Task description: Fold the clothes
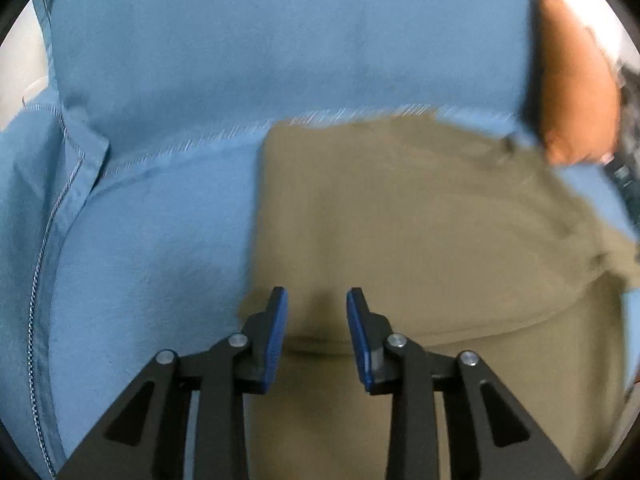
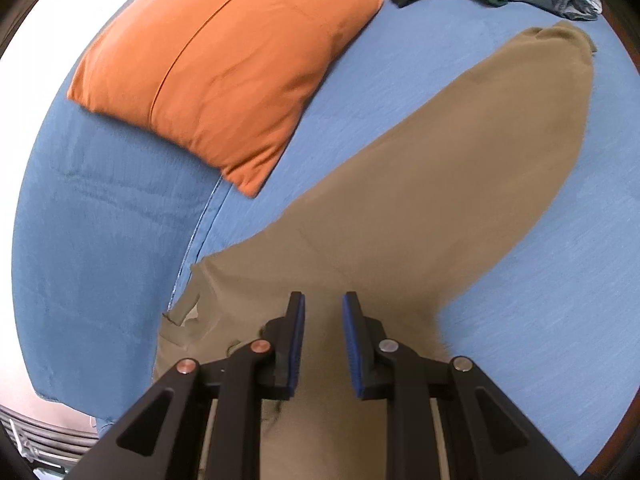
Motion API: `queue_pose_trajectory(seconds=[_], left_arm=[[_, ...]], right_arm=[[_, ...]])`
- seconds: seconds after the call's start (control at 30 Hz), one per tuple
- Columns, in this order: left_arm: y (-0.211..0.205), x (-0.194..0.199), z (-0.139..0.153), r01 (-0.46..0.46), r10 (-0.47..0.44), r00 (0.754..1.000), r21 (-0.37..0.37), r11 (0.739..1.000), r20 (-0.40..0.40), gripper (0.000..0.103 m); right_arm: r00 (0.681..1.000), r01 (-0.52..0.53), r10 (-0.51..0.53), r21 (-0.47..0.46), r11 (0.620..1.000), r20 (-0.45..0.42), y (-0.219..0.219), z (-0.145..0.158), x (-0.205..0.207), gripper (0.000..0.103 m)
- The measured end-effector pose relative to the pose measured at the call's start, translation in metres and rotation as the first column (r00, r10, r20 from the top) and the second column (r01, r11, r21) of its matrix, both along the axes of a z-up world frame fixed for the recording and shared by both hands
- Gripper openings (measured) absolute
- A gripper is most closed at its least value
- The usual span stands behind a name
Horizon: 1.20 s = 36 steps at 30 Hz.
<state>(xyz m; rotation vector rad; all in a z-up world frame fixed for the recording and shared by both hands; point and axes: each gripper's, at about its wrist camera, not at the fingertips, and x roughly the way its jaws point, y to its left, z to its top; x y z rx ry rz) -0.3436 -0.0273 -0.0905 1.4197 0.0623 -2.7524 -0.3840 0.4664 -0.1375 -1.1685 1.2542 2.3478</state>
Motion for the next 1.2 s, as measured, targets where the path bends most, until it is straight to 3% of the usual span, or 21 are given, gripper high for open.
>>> queue_pose_trajectory(seconds=[0.1, 0.2, 0.27, 0.37, 0.43, 0.53, 0.63, 0.73, 0.9, 0.93, 1.0, 1.13, 1.2], left_arm=[[0.026, 0.010, 0.055, -0.034, 0.033, 0.998, -0.002, 0.999, -0.059, 0.030], [0.031, 0.034, 0.086, -0.040, 0.060, 0.993, 0.187, 0.982, -0.103, 0.035], [0.049, 0.048, 0.086, -0.003, 0.041, 0.989, 0.254, 0.967, -0.142, 0.045], [0.092, 0.033, 0.060, -0.016, 0.020, 0.991, 0.036, 0.999, -0.134, 0.044], [0.114, 0.021, 0.044, 0.032, -0.029, 0.994, 0.025, 0.999, -0.110, 0.043], [0.126, 0.010, 0.039, 0.091, -0.083, 0.993, 0.096, 0.991, -0.085, 0.043], [0.141, 0.011, 0.030, 0.140, -0.136, 0.987, 0.045, 0.989, -0.090, 0.044], [0.136, 0.013, 0.021, 0.147, -0.144, 0.988, 0.055, 0.988, -0.053, 0.044], [0.125, 0.011, 0.014, 0.116, -0.115, 0.993, 0.110, 0.987, -0.009, 0.044], [0.120, 0.012, 0.016, 0.109, -0.108, 0.994, 0.110, 0.988, -0.012, 0.044], [0.113, 0.010, 0.018, 0.090, -0.089, 0.996, 0.117, 0.989, -0.018, 0.044], [0.087, 0.007, 0.022, 0.007, -0.003, 1.000, 0.162, 0.987, -0.022, 0.044], [0.066, 0.009, 0.024, -0.068, 0.071, 0.997, 0.179, 0.981, -0.010, 0.044]], right_arm=[[0.998, 0.049, -0.050, -0.023, 0.998, -0.031, 0.046, -0.004, 0.020, 0.019], [0.986, 0.157, -0.158, -0.019, 0.987, -0.060, 0.104, -0.012, 0.048, 0.019], [0.965, 0.244, -0.247, -0.044, 0.969, -0.088, 0.148, -0.023, 0.070, 0.019], [0.926, 0.344, -0.355, -0.097, 0.934, -0.133, 0.204, -0.046, 0.098, 0.019], [0.899, 0.398, -0.415, -0.129, 0.908, -0.144, 0.234, -0.064, 0.116, 0.019], [0.886, 0.394, -0.432, -0.216, 0.893, -0.168, 0.267, -0.088, 0.122, 0.019], [0.874, 0.376, -0.438, -0.279, 0.883, -0.209, 0.288, -0.102, 0.116, 0.019], [0.868, 0.354, -0.428, -0.291, 0.889, -0.250, 0.308, -0.108, 0.103, 0.019], [0.870, 0.348, -0.414, -0.263, 0.900, -0.269, 0.318, -0.111, 0.080, 0.018], [0.869, 0.352, -0.413, -0.247, 0.903, -0.272, 0.318, -0.109, 0.078, 0.007], [0.875, 0.371, -0.399, -0.149, 0.917, -0.276, 0.308, -0.093, 0.077, 0.004], [0.874, 0.391, -0.373, -0.005, 0.920, -0.311, 0.277, -0.040, 0.074, 0.003], [0.893, 0.331, -0.268, 0.125, 0.935, -0.362, 0.229, 0.007, 0.063, 0.003]])
